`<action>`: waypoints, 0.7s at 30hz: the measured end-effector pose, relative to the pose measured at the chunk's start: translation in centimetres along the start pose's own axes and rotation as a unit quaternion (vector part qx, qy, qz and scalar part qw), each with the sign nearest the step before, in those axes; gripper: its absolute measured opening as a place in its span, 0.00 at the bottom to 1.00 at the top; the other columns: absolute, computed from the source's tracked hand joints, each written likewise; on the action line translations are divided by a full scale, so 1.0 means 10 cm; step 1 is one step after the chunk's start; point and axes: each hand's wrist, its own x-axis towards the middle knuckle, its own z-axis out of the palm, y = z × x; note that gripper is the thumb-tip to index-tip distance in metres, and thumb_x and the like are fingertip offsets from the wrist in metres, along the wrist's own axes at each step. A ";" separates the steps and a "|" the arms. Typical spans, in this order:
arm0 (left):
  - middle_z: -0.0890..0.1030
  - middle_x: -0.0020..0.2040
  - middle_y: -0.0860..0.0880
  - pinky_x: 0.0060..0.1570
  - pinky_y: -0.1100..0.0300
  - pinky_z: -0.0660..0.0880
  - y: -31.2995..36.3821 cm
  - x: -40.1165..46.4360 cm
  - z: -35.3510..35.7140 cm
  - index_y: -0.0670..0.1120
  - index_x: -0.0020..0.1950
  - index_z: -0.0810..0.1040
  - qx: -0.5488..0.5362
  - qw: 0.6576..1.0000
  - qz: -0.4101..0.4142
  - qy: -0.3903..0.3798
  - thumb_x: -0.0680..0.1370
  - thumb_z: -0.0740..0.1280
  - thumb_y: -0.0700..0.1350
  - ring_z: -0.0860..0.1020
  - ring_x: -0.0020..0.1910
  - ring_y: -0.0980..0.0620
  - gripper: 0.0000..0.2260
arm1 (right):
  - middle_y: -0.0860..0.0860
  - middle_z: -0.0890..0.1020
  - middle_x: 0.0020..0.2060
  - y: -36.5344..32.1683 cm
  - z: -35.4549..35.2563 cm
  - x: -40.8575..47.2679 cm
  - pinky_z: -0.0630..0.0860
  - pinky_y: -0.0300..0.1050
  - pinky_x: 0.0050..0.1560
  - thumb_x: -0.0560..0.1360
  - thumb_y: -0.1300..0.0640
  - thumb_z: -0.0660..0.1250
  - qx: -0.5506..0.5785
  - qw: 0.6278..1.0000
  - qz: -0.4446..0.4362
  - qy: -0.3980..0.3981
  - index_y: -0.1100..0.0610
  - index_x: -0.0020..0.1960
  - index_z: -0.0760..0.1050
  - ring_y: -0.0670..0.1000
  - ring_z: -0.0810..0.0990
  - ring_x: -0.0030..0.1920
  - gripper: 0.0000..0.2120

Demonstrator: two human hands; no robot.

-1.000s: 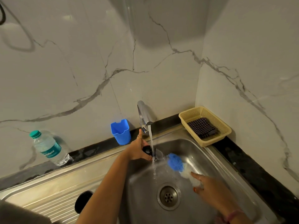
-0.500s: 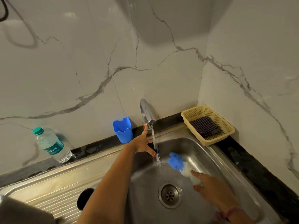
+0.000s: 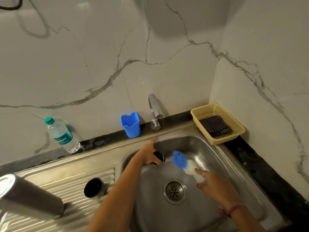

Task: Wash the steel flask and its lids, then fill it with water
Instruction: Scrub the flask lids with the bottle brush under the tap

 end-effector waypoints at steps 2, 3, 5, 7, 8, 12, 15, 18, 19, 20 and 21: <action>0.76 0.67 0.45 0.63 0.56 0.72 -0.09 -0.12 0.20 0.48 0.81 0.50 -0.043 0.999 -0.016 0.024 0.67 0.80 0.46 0.75 0.65 0.47 0.51 | 0.45 0.80 0.57 0.02 -0.01 -0.02 0.77 0.37 0.51 0.77 0.49 0.66 -0.002 1.000 -0.010 -0.001 0.41 0.73 0.63 0.42 0.78 0.49 0.26; 0.76 0.66 0.46 0.63 0.57 0.72 -0.11 -0.19 0.29 0.48 0.81 0.53 -0.070 0.997 -0.022 0.036 0.68 0.80 0.47 0.75 0.65 0.48 0.49 | 0.45 0.80 0.57 0.01 -0.03 -0.04 0.77 0.38 0.51 0.77 0.49 0.66 -0.004 1.000 -0.010 -0.004 0.41 0.73 0.63 0.43 0.79 0.49 0.26; 0.76 0.65 0.48 0.60 0.61 0.72 -0.18 -0.32 0.48 0.48 0.78 0.61 -0.117 0.991 -0.032 0.062 0.67 0.80 0.47 0.76 0.62 0.51 0.44 | 0.46 0.80 0.58 0.02 -0.06 -0.06 0.77 0.40 0.52 0.77 0.50 0.67 -0.012 1.000 -0.011 -0.012 0.40 0.73 0.63 0.45 0.79 0.51 0.27; 0.77 0.64 0.49 0.60 0.60 0.75 -0.22 -0.47 0.64 0.48 0.72 0.69 -0.145 0.984 -0.038 0.095 0.66 0.81 0.46 0.76 0.60 0.53 0.37 | 0.46 0.80 0.59 0.02 -0.08 -0.08 0.76 0.41 0.54 0.76 0.50 0.67 -0.020 1.000 -0.015 -0.017 0.40 0.73 0.64 0.46 0.80 0.53 0.27; 0.77 0.63 0.49 0.60 0.58 0.76 -0.24 -0.54 0.72 0.49 0.68 0.73 -0.153 0.981 -0.042 0.114 0.65 0.81 0.46 0.77 0.59 0.53 0.34 | 0.47 0.80 0.60 0.03 -0.08 -0.09 0.76 0.42 0.54 0.76 0.50 0.67 -0.022 0.999 -0.020 -0.017 0.40 0.73 0.64 0.47 0.80 0.54 0.27; 0.77 0.57 0.51 0.64 0.52 0.74 -0.25 -0.78 0.96 0.50 0.61 0.79 -0.153 0.973 -0.047 0.168 0.63 0.82 0.46 0.76 0.60 0.49 0.28 | 0.48 0.80 0.59 0.06 -0.08 -0.13 0.77 0.44 0.55 0.75 0.51 0.68 -0.022 0.999 -0.031 -0.027 0.41 0.72 0.65 0.48 0.80 0.54 0.28; 0.78 0.56 0.52 0.63 0.54 0.75 -0.25 -0.93 1.06 0.50 0.62 0.78 -0.165 0.968 -0.049 0.183 0.64 0.82 0.45 0.77 0.60 0.50 0.28 | 0.49 0.81 0.59 0.07 -0.07 -0.14 0.77 0.44 0.54 0.75 0.51 0.69 -0.027 0.998 -0.030 -0.038 0.41 0.72 0.65 0.49 0.80 0.51 0.28; 0.80 0.57 0.50 0.61 0.56 0.76 -0.24 -1.05 1.13 0.49 0.60 0.79 -0.161 0.968 -0.048 0.187 0.64 0.82 0.44 0.80 0.57 0.51 0.26 | 0.48 0.81 0.59 0.09 -0.04 -0.16 0.78 0.45 0.53 0.74 0.50 0.70 -0.030 0.998 -0.036 -0.046 0.40 0.72 0.65 0.48 0.80 0.50 0.29; 0.80 0.59 0.49 0.64 0.56 0.73 -0.23 -1.08 1.16 0.49 0.61 0.79 -0.129 0.973 -0.050 0.186 0.65 0.81 0.45 0.78 0.59 0.50 0.27 | 0.48 0.81 0.58 0.08 -0.03 -0.18 0.78 0.45 0.52 0.74 0.50 0.69 -0.036 0.997 -0.036 -0.051 0.40 0.72 0.65 0.47 0.80 0.49 0.28; 0.78 0.60 0.49 0.66 0.57 0.69 -0.20 -1.13 1.18 0.48 0.64 0.78 -0.106 0.975 -0.055 0.185 0.65 0.81 0.47 0.76 0.61 0.49 0.28 | 0.47 0.81 0.57 0.07 -0.03 -0.20 0.78 0.44 0.51 0.75 0.50 0.69 -0.042 0.997 -0.039 -0.056 0.39 0.72 0.64 0.47 0.80 0.47 0.28; 0.77 0.62 0.48 0.66 0.57 0.68 -0.19 -1.15 1.20 0.48 0.66 0.77 -0.099 0.975 -0.059 0.190 0.65 0.81 0.48 0.75 0.62 0.49 0.30 | 0.47 0.82 0.56 0.07 -0.03 -0.21 0.78 0.43 0.49 0.75 0.49 0.68 -0.045 0.996 -0.040 -0.059 0.39 0.72 0.64 0.46 0.80 0.45 0.28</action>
